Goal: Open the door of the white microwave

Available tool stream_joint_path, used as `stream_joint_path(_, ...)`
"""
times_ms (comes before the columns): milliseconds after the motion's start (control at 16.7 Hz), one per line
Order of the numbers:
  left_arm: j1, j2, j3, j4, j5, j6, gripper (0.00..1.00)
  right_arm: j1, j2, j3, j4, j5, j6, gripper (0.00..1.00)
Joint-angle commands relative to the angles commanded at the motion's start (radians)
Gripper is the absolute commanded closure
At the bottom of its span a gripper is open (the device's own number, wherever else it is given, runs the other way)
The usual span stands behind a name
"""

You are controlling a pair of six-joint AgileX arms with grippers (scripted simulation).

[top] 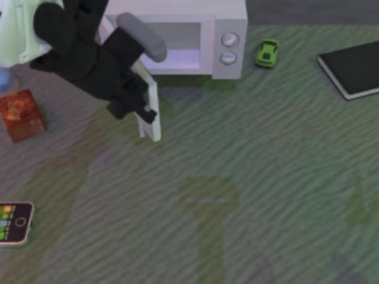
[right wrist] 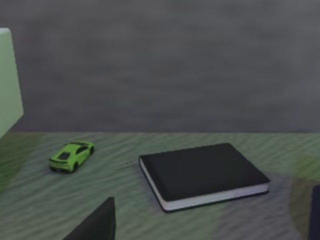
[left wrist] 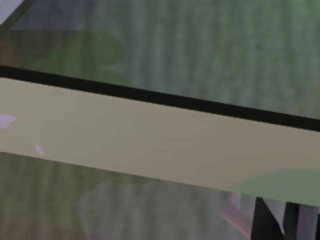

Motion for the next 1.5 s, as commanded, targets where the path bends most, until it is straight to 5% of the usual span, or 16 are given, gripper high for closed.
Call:
stream_joint_path(1020,-0.002,0.003,-0.003,-0.002,0.005,0.001,1.00,0.000,0.000,0.000,0.000,0.000,0.000,0.00)
stream_joint_path(1500,0.073,-0.013,-0.009,-0.058,0.085,0.186,1.00,0.000,0.000,0.000,0.000,0.000,0.000,0.00)
